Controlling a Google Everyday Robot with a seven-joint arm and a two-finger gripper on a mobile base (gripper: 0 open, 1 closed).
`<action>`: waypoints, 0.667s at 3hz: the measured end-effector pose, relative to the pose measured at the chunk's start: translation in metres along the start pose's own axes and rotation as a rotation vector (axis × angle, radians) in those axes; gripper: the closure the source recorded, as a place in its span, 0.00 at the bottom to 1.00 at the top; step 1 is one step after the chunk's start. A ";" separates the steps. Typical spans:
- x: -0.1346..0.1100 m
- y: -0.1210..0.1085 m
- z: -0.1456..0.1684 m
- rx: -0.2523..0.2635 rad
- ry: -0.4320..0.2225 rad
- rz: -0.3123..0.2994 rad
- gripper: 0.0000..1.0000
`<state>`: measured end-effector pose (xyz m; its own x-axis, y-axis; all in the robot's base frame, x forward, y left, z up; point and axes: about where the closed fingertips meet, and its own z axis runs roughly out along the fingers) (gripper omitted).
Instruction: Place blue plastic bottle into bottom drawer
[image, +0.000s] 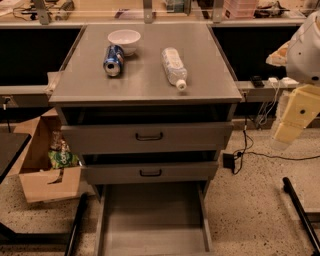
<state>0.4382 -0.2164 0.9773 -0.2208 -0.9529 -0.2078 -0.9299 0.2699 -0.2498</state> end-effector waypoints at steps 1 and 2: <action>0.000 0.000 0.000 0.000 0.000 0.000 0.00; -0.011 -0.042 0.007 0.030 -0.104 0.052 0.00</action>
Offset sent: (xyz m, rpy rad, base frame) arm 0.0982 -0.0085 0.0173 0.2446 -0.1062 -0.0929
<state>0.4814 -0.2160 0.9835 -0.2356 -0.9184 -0.3180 -0.9083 0.3244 -0.2640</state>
